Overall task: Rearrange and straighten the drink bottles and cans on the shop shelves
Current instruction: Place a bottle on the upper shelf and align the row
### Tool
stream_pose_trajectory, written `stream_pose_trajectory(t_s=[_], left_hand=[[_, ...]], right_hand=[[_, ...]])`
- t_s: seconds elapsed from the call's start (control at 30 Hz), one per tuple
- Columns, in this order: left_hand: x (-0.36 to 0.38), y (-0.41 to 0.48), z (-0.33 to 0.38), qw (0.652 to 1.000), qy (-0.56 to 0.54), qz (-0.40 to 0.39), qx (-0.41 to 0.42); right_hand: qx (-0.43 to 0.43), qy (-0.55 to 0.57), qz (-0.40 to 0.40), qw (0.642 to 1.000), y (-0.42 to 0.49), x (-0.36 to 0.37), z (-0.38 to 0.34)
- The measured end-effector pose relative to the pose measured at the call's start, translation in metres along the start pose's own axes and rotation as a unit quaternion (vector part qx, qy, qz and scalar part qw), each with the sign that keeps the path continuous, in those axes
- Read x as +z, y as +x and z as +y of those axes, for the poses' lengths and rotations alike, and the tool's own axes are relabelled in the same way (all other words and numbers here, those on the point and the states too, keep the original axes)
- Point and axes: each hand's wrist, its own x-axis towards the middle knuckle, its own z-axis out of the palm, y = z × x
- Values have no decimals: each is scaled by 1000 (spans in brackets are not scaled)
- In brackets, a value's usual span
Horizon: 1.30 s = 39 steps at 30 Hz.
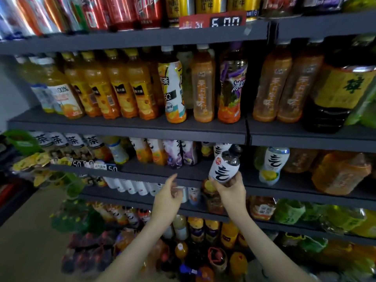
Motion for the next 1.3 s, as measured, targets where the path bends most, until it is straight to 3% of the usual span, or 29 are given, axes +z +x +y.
stream_pose_trajectory(t_s=[0.2, 0.43, 0.6, 0.73, 0.93, 1.3], left_hand=[[-17, 65, -44, 987, 101, -18, 124], [26, 116, -49, 965, 108, -44, 235], [68, 138, -51, 966, 75, -74, 238], [97, 145, -45, 977, 31, -20, 210], [128, 160, -42, 971, 45, 67, 223], [133, 144, -18, 984, 80, 81, 140]], right_hand=[[-49, 8, 101, 994, 32, 58, 23], [-74, -85, 105, 988, 64, 93, 52], [-113, -129, 94, 981, 88, 103, 55], [-159, -152, 61, 974, 94, 90, 71], [-193, -193, 232, 933, 102, 47, 108], [-92, -231, 77, 966, 139, 30, 92]])
